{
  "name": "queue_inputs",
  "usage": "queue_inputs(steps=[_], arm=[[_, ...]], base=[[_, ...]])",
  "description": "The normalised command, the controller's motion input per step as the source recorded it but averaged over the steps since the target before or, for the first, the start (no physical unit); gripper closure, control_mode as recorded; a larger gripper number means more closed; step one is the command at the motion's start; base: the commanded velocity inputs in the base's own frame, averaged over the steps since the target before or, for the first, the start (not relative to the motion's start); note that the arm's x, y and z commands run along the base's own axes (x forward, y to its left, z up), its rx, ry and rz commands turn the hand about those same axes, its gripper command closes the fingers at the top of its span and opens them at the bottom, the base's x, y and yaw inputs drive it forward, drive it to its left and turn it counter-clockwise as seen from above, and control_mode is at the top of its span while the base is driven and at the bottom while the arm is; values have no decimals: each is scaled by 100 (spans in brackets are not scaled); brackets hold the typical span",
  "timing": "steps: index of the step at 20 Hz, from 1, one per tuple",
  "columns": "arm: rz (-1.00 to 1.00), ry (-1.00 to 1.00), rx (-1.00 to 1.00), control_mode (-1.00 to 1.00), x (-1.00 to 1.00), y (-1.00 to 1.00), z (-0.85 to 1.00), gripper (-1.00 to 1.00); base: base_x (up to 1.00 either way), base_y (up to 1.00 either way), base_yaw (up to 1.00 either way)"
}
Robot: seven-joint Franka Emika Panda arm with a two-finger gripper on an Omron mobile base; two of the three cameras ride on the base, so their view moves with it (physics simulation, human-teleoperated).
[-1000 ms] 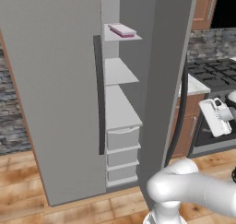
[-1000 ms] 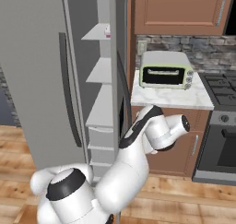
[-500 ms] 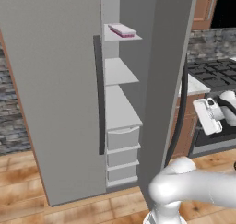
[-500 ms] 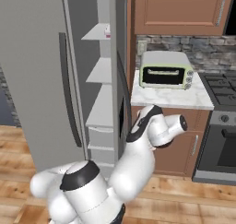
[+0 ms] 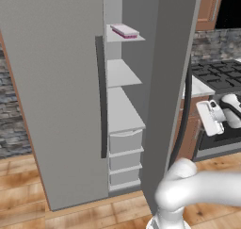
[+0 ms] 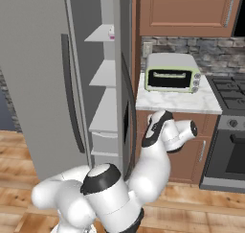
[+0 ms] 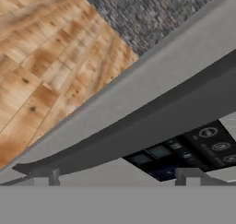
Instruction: The ice cube tray has been filled with water. Take the tray and place it in the freezer to make ice. Close the freezer door after placing the tray.
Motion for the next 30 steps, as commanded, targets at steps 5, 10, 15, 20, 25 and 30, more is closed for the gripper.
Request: queue_inputs(steps=[5,10,15,20,25,30], arm=[[0,0,0,-100,31,-53,-12,-100],[0,0,2,-100,44,-21,-12,-100],[0,0,2,-100,41,0,-19,-100],[1,0,0,-100,30,1,-33,-100],[3,0,0,-100,22,6,-37,-100],[5,0,1,-100,13,11,-30,-100]], base=[[0,0,0],[0,0,0],[0,0,0],[0,0,0],[0,0,0],[0,0,0]])
